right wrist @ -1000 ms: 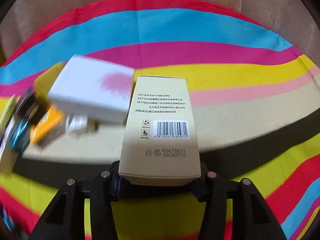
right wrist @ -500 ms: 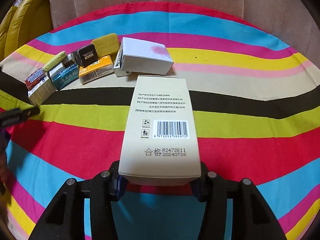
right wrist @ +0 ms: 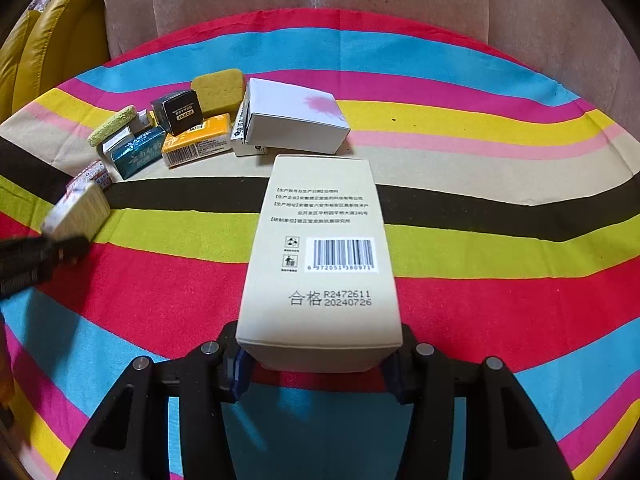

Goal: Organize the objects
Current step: 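Grasp the white red-printed medicine box with the left tool while the right tool holds the beige box, then carry both held boxes over the purple-rimmed storage box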

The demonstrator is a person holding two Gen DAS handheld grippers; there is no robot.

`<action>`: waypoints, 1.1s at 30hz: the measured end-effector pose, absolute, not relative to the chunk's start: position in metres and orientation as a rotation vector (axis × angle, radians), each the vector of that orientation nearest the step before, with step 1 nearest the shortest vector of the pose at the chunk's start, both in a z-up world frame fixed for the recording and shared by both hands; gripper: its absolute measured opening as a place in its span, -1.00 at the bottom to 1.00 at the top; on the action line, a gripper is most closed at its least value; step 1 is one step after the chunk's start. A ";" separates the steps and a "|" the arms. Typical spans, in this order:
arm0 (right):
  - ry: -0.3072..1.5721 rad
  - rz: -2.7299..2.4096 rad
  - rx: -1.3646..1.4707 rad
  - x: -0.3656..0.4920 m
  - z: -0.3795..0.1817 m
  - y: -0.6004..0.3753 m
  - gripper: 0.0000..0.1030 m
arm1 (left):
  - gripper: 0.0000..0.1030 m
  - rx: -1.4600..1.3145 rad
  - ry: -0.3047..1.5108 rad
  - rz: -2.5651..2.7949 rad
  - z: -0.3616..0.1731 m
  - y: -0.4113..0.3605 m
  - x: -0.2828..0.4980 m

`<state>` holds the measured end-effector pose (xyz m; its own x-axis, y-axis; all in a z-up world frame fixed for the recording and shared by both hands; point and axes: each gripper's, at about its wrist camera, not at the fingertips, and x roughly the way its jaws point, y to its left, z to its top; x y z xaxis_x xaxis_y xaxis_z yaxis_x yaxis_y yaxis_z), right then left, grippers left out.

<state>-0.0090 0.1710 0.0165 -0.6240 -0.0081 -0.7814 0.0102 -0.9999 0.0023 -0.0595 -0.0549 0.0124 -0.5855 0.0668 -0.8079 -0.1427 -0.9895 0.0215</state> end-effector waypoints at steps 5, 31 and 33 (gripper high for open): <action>0.013 -2.780 1.419 -0.030 0.016 0.169 0.22 | 0.61 -1.375 0.147 2.750 0.012 -0.061 -0.091; 0.073 -2.797 1.273 0.036 0.060 0.165 0.01 | -0.14 -1.228 0.293 2.641 0.048 -0.005 -0.014; 0.065 -2.802 1.273 0.047 0.064 0.171 0.01 | -0.14 -1.198 0.309 2.630 0.054 0.003 -0.004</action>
<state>0.0475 0.1713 0.0642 -0.6563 -0.0403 -0.7534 0.0754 -0.9971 -0.0123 -0.0040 0.0031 0.0545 -0.6374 0.1239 -0.7605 -0.2971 -0.9502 0.0941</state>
